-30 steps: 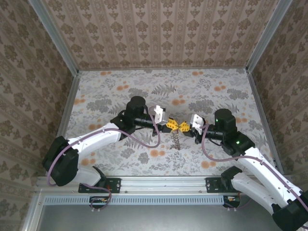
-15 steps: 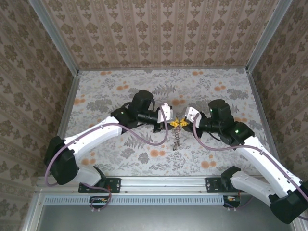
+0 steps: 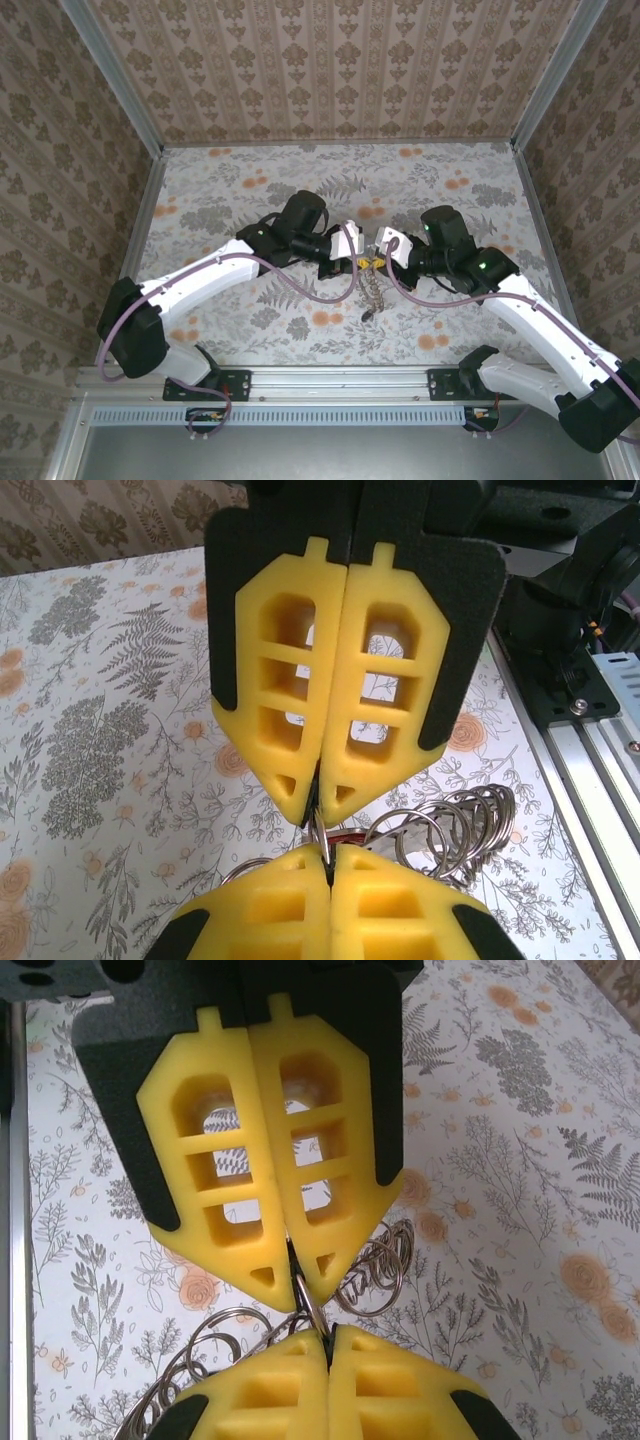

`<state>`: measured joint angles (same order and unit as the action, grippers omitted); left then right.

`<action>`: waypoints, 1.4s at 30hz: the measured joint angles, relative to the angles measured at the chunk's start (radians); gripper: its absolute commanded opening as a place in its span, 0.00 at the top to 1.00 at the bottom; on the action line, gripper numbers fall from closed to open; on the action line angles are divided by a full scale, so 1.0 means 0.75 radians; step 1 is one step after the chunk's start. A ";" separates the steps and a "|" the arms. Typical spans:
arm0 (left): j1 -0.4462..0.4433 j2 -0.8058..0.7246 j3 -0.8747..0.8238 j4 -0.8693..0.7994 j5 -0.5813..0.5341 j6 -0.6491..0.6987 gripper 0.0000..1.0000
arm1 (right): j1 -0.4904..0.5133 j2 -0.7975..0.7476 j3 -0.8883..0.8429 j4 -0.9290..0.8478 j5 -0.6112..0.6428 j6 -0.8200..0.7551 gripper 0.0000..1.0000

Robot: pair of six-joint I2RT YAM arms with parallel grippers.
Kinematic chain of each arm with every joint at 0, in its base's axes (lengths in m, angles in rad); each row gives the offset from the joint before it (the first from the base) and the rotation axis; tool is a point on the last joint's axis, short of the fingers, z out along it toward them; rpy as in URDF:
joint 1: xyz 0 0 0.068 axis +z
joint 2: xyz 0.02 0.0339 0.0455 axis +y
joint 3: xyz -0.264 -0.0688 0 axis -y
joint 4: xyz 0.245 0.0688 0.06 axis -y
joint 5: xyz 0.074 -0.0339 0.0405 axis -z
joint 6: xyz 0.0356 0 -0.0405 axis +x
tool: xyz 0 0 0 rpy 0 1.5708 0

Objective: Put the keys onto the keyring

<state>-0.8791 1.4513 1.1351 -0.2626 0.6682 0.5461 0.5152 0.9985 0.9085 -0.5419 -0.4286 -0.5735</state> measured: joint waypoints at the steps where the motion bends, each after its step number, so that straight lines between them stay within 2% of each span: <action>1: 0.000 0.000 0.000 0.000 0.002 0.004 1.00 | -0.001 -0.004 -0.003 0.003 -0.002 -0.003 0.89; 5: 0.003 -0.004 -0.026 0.051 0.047 0.011 1.00 | -0.022 -0.056 -0.053 0.042 -0.042 -0.005 0.86; 10: 0.021 -0.042 -0.143 0.222 0.142 -0.008 1.00 | -0.053 -0.126 -0.109 0.090 -0.106 -0.005 0.76; 14: 0.032 -0.066 -0.201 0.330 0.195 -0.037 1.00 | -0.068 -0.134 -0.111 0.097 -0.161 -0.005 0.73; 19: 0.040 -0.080 -0.257 0.467 0.245 -0.075 1.00 | -0.069 -0.102 -0.110 0.090 -0.250 -0.006 0.74; 28: 0.057 -0.097 -0.297 0.572 0.301 -0.116 1.00 | -0.075 -0.054 -0.104 0.103 -0.344 0.001 0.76; 32: 0.067 -0.103 -0.330 0.641 0.321 -0.147 1.00 | -0.083 -0.027 -0.107 0.140 -0.389 0.026 0.84; 36: 0.075 -0.105 -0.368 0.720 0.339 -0.184 1.00 | -0.088 -0.016 -0.123 0.181 -0.412 0.061 0.87; 39: 0.077 -0.106 -0.387 0.765 0.345 -0.213 1.00 | -0.089 -0.016 -0.129 0.198 -0.424 0.068 0.98; 42: 0.082 -0.109 -0.406 0.801 0.347 -0.243 0.99 | -0.090 -0.017 -0.132 0.201 -0.428 0.075 1.00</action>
<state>-0.8173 1.3697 0.8307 0.3378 0.9283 0.3637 0.4477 0.9859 0.8093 -0.3912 -0.7498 -0.5175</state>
